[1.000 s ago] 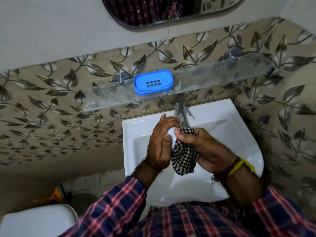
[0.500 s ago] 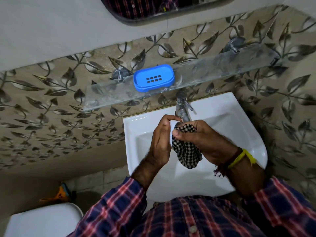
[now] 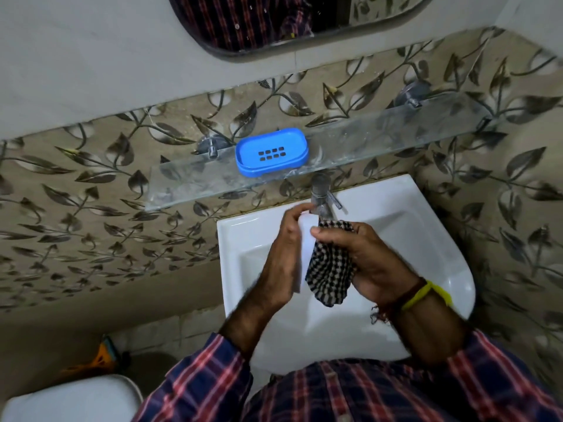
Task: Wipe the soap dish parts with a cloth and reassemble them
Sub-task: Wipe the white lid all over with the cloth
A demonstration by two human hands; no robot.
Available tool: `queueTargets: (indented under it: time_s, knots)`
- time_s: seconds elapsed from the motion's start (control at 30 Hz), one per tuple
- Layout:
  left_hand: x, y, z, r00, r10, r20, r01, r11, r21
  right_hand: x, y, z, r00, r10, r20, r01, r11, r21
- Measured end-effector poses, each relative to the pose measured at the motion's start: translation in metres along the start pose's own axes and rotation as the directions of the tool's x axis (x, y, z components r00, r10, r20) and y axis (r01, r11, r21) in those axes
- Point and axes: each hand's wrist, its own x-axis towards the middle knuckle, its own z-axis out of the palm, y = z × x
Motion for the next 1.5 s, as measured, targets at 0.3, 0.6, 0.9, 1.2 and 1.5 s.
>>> queueTargets:
  time_s: [0.3, 0.6, 0.9, 1.2, 1.5]
  knots:
    - [0.016, -0.008, 0.003, 0.968, 0.099, -0.231, -0.052, 0.978, 0.201, -0.009, 0.005, -0.005, 0.996, -0.015, 0.085, 0.041, 0.946, -0.322]
    - [0.02, -0.001, 0.002, 0.967, 0.034, -0.253, 0.007, 0.987, 0.159, -0.011, 0.005, -0.002, 0.981, -0.009, 0.194, 0.076, 0.936, -0.343]
    - [0.022, 0.01, 0.003, 0.96, -0.016, -0.278, 0.048, 0.993, 0.108, -0.014, 0.007, -0.004, 0.948, -0.072, 0.309, 0.233, 0.82, -0.523]
    - [-0.006, -0.013, -0.008, 0.956, 0.246, -0.161, -0.165, 0.902, 0.399, -0.016, 0.004, -0.01, 1.0, 0.008, 0.011, -0.005, 0.975, -0.223]
    - [0.001, -0.042, -0.01, 0.8, 0.599, -0.039, -0.492, 0.692, 0.528, -0.017, 0.004, 0.002, 0.991, 0.086, 0.104, -0.09, 0.995, 0.035]
